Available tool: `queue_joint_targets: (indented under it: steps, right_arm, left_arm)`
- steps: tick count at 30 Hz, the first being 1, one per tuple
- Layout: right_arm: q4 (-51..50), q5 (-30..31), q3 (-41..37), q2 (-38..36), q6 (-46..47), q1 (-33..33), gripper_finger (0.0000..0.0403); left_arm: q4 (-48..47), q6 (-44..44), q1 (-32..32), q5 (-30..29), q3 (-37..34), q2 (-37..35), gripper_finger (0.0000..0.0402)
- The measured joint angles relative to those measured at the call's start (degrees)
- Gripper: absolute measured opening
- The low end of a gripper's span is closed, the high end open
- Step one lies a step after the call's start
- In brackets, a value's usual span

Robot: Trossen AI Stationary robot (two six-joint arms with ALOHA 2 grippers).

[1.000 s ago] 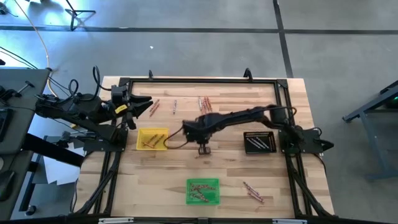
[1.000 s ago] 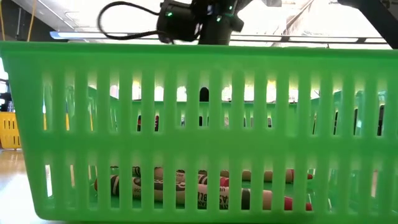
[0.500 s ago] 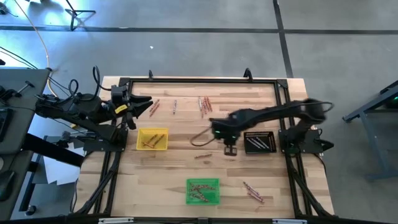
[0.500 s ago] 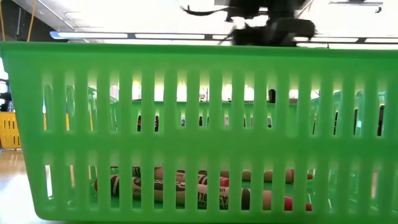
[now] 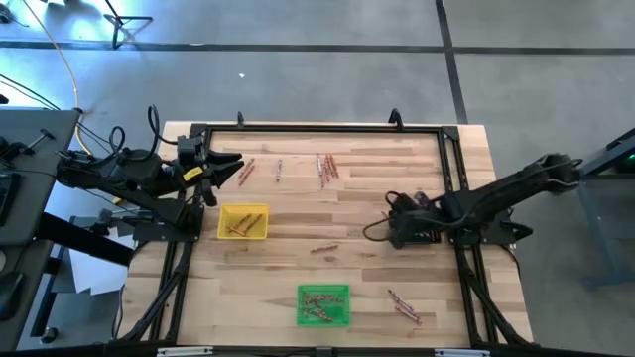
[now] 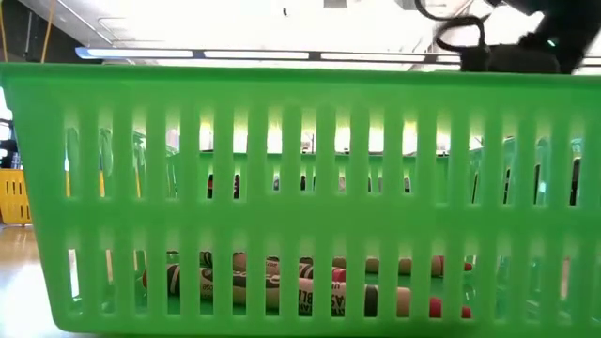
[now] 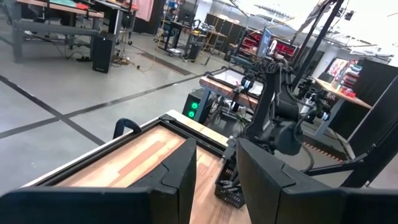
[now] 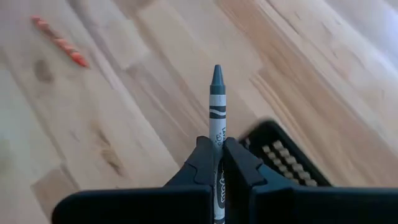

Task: Sort crayons
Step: Put the gray crayon into the black bin, then put the pink crayon into the green bin

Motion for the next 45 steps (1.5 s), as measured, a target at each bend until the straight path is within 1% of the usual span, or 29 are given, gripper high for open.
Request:
queue_joint_targets:
  steps: [3, 6, 9, 11, 16, 18, 20, 23, 28, 30, 31, 34, 40, 45]
  right_arm:
    - [-1.1, 0.36, -3.52, -0.73, 5.33, 1.2, 0.0001]
    - [-0.8, 0.39, -5.21, -0.72, 10.26, 1.72, 0.0004]
    - [-1.08, 0.4, -5.59, -0.72, 14.38, 1.7, 0.0021]
    - [-1.08, 0.09, -5.59, -0.72, 14.71, 1.7, 0.0034]
    - [-1.12, -6.26, -5.59, -0.72, 14.73, 1.7, 0.0065]
    - [-1.16, -9.71, -5.57, -0.72, 15.12, 1.7, 0.0071]
    - [-1.74, -12.61, -5.28, -0.72, 17.82, 1.7, 0.0074]
    - [-3.51, -13.53, -2.7, -0.72, 21.71, 1.7, 0.0074]
    - [-3.67, -10.22, 6.04, -0.72, 21.37, 1.82, 0.0063]
    - [-3.65, -9.95, 9.68, -0.22, 23.62, 2.76, 0.0055]
    - [-3.55, -10.19, 11.3, 0.43, 25.35, 3.65, 0.0051]
    - [-3.63, -14.06, 15.34, 4.16, 29.84, 7.01, 0.0037]
    - [-3.71, -24.34, 21.96, 17.21, 39.22, 14.94, 0.0025]
    - [-0.82, -27.27, 26.35, 27.1, 48.01, 19.33, 0.0025]
  left_arm:
    - [0.02, 0.0, 0.0, -0.2, 0.0, 0.0, 0.0101]
    - [0.06, -0.02, 0.0, -0.19, 0.0, 0.0, 0.0101]
    - [0.06, -0.02, 0.0, -0.2, 0.0, 0.0, 0.0101]
    - [0.06, 0.0, 0.02, -0.18, 0.0, 0.0, 0.0101]
    - [0.04, -0.02, 0.02, -0.2, 0.0, 0.0, 0.0101]
    - [0.04, 0.0, 0.02, -0.19, 0.0, 0.0, 0.0101]
    - [0.04, 0.0, 0.02, -0.19, 0.0, 0.0, 0.0101]
    - [0.04, 0.02, 0.02, -0.18, 0.0, 0.0, 0.0101]
    - [0.02, 0.57, 0.02, -0.18, 0.0, 0.0, 0.0101]
    - [-0.01, 0.55, 0.02, -0.18, 0.0, 0.0, 0.0101]
    - [-0.02, 0.55, 0.02, -0.18, 0.0, 0.0, 0.0101]
    - [-0.05, 0.56, 0.04, -0.18, 0.0, 0.0, 0.0101]
    - [-0.07, 2.58, 0.04, -0.18, 0.0, 0.0, 0.0101]
    - [0.0, 6.97, 0.04, -0.18, 0.0, 0.02, 0.0101]
